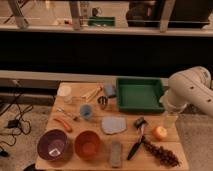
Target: Place banana in tray
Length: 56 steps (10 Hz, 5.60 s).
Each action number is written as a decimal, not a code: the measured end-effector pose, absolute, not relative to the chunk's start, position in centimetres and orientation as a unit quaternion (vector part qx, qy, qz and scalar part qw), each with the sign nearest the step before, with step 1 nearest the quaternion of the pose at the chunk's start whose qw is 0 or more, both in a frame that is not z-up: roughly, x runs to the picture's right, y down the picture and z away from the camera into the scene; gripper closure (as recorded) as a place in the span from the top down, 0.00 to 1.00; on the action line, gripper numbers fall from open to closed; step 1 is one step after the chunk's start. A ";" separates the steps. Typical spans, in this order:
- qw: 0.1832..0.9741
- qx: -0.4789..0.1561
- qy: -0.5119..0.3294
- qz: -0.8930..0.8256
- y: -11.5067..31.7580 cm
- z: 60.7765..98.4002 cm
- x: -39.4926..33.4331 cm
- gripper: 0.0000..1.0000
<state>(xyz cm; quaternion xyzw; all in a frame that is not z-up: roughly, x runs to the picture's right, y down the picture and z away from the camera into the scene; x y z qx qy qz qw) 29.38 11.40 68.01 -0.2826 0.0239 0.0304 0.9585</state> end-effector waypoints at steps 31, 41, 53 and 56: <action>0.958 -0.283 0.024 0.030 11.4 68.0 29.4 0.80; 0.958 -0.283 0.024 0.030 11.4 68.0 29.4 0.80; 0.958 -0.285 0.014 0.017 11.4 67.5 27.9 0.80; 0.959 -0.283 0.010 0.011 11.4 67.4 27.3 0.80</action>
